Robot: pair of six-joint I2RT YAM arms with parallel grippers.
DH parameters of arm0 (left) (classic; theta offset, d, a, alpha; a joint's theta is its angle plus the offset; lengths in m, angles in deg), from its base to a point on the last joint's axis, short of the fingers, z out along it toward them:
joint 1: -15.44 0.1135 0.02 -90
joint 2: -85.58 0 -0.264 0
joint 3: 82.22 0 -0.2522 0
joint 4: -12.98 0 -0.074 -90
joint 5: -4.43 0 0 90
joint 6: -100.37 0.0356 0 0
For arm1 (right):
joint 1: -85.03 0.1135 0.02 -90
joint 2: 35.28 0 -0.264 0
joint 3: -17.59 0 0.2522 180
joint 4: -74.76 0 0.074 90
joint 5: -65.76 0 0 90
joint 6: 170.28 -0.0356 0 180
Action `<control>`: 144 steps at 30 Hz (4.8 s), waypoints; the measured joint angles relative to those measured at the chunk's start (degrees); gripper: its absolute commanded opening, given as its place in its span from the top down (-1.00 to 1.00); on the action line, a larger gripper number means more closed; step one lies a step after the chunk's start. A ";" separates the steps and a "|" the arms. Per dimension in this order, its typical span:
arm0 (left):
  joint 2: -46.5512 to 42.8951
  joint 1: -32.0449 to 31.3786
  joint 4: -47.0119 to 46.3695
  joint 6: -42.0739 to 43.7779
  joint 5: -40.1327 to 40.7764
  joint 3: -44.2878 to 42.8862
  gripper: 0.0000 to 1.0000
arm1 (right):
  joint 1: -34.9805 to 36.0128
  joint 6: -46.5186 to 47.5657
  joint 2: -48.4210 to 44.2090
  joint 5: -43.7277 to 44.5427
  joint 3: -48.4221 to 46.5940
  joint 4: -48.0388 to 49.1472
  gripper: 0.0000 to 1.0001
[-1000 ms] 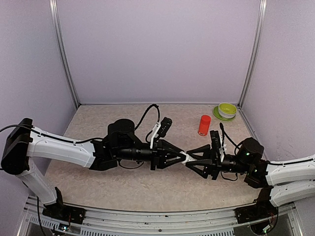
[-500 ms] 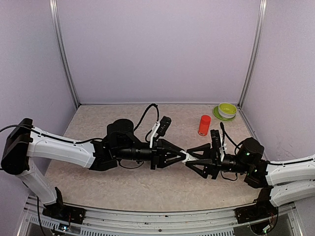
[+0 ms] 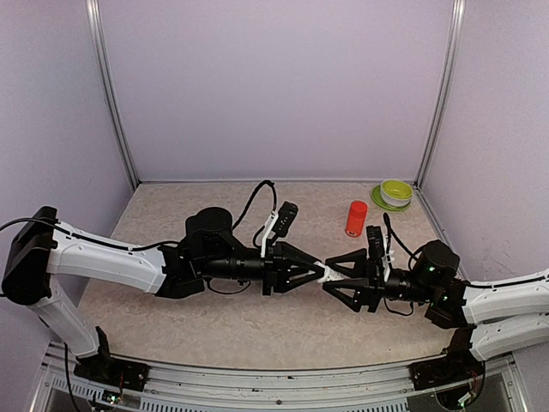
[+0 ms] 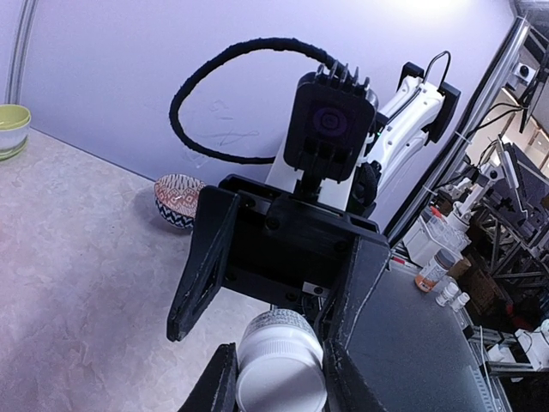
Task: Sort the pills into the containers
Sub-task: Pass from the left arm to the right, then unscrew the lid of the pill bottle from the pill bottle.
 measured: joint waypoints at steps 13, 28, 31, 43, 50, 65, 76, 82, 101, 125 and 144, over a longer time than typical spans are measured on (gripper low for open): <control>0.07 0.02 -0.13 -0.33 1.38 0.48 0.80 | 0.13 -0.44 1.07 -1.62 0.00 0.76 0.44; -2.67 0.55 -0.68 1.99 -0.28 3.80 -0.67 | 0.13 -0.85 -1.77 -1.11 -0.24 -3.17 0.53; -4.85 1.27 -0.33 4.28 -1.79 4.98 -0.67 | 0.13 -1.62 -2.73 -1.84 -0.61 -4.68 0.53; -8.79 0.85 6.58 16.98 -6.08 5.16 -0.46 | 0.13 -7.19 -3.52 -10.73 -4.48 -8.20 0.52; -9.31 -1.64 10.60 22.99 -5.88 3.93 -0.36 | 0.13 -10.84 -0.72 -15.21 -6.71 -8.11 0.52; -11.50 -2.82 14.34 28.61 -3.93 3.06 0.19 | 0.33 -15.63 5.20 -22.25 -8.66 -7.23 0.51; -11.58 -2.97 14.86 29.09 -2.10 2.97 0.53 | 0.33 -15.91 6.32 -23.87 -9.29 -6.86 0.51; -11.56 -3.04 14.64 25.49 -0.57 2.99 0.53 | 0.33 -13.66 5.44 -22.47 -9.29 -8.28 0.52; -8.59 -2.27 12.98 -8.02 7.45 0.07 -0.12 | 3.85 6.16 -2.75 -0.39 -11.37 -23.26 0.56; -8.83 -0.70 2.95 -8.04 8.17 0.09 -0.61 | 8.70 -4.59 4.98 3.80 -14.01 -17.73 0.56; -8.79 -0.63 1.46 -7.78 6.99 0.96 -0.49 | 8.74 -9.20 6.16 8.39 -14.05 -10.86 0.57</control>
